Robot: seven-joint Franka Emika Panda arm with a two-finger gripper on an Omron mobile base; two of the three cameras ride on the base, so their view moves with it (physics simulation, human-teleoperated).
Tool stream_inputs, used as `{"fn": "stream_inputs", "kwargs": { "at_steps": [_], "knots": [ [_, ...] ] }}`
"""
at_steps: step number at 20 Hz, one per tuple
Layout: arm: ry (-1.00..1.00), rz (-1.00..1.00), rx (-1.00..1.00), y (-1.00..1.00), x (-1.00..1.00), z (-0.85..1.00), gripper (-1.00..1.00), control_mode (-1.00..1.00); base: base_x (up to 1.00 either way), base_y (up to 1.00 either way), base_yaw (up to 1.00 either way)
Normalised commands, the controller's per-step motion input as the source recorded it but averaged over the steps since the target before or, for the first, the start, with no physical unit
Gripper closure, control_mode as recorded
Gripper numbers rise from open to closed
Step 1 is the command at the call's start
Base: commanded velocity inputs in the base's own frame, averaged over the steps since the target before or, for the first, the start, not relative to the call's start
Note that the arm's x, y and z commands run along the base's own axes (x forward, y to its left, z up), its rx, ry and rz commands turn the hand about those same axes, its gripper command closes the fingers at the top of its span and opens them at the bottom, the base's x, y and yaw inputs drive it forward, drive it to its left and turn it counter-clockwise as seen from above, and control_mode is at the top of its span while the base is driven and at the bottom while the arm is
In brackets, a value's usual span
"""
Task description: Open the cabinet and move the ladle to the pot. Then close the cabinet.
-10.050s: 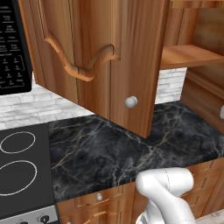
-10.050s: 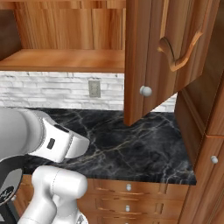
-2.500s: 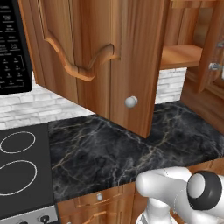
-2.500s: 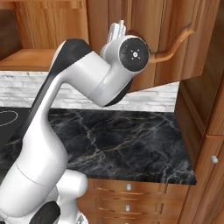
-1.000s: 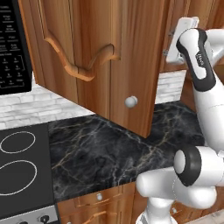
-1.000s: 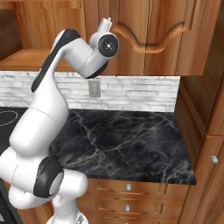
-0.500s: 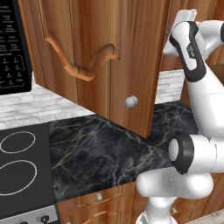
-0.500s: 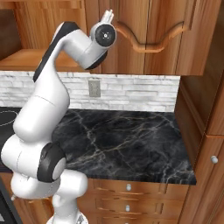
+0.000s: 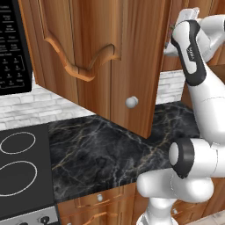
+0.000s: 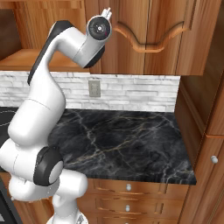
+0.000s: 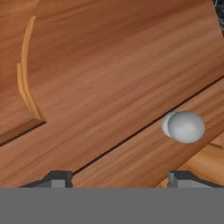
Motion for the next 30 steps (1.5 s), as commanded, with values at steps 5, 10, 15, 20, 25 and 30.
{"fn": "stream_inputs", "kwargs": {
  "at_steps": [5, 10, 15, 20, 25, 30],
  "knots": [
    [0.0, 0.0, -0.01, -0.03, -0.68, 0.42, -1.0, -1.0, 0.0, 0.0, 0.0],
    [0.0, 0.0, -0.01, -0.01, -0.74, 0.23, -1.0, -1.0, 0.0, 0.0, 0.0],
    [0.0, 0.0, 0.0, 0.0, -0.95, 0.0, -1.0, -1.0, 0.0, 0.0, 0.0],
    [0.0, 0.0, -0.02, 0.01, -1.0, 0.0, -1.0, -1.0, 0.0, 0.0, 0.0],
    [-0.07, 0.0, -0.03, 0.13, -1.0, 0.0, -1.0, -1.0, 0.0, 0.0, 0.0],
    [-0.13, 0.0, -0.05, 0.21, -1.0, 0.0, -1.0, -1.0, 0.0, 0.0, 0.0]
  ]
}}
